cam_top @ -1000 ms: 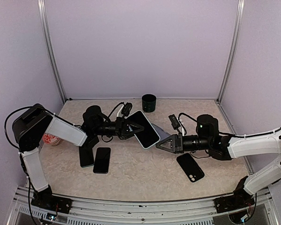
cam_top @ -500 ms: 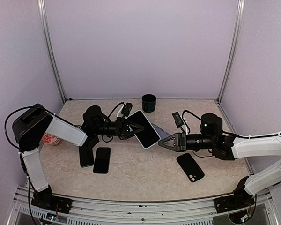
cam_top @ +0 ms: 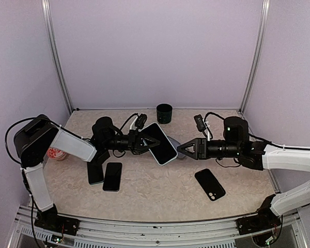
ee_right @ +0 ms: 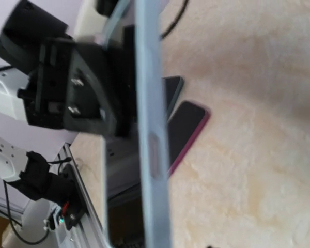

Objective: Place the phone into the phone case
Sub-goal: Pass from the left arm to the right

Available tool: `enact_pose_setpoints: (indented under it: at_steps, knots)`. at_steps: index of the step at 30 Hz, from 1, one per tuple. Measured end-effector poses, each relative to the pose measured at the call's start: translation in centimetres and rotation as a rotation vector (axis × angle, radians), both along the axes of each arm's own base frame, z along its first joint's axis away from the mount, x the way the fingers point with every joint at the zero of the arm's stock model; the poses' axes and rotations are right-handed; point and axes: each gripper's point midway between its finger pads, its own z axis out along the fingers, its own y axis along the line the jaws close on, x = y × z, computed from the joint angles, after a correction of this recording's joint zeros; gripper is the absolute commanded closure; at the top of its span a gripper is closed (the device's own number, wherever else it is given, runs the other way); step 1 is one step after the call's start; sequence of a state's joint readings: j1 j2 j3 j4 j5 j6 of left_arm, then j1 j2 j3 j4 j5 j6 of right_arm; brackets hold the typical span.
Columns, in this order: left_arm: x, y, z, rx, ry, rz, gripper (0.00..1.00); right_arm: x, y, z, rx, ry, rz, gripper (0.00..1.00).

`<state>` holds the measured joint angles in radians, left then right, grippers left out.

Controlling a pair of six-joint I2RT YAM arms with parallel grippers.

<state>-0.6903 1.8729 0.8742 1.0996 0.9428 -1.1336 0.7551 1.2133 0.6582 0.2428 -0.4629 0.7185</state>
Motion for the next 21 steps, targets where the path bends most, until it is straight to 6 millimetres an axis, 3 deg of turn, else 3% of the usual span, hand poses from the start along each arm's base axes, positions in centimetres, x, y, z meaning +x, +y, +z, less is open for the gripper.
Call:
enact_pose_setpoints:
  at_steps: [5,10,13,21]
  knots:
    - [-0.5,-0.3,0.0,0.001,0.0,-0.014,1.0,0.5,1.3,1.8,0.016,-0.025,0.042,0.55]
    - [-1.1,-0.5,-0.1,0.002,-0.001,-0.04,1.0,0.6,2.6,-0.5,-0.006,0.043,0.099,0.57]
    - [-1.6,-0.8,-0.5,0.011,0.006,-0.056,1.0,0.3,3.4,-1.9,-0.011,0.098,0.142,0.65]
    - [-2.1,-1.1,-1.2,0.023,0.009,-0.085,1.0,-0.3,4.2,-1.3,0.027,0.124,0.212,0.95]
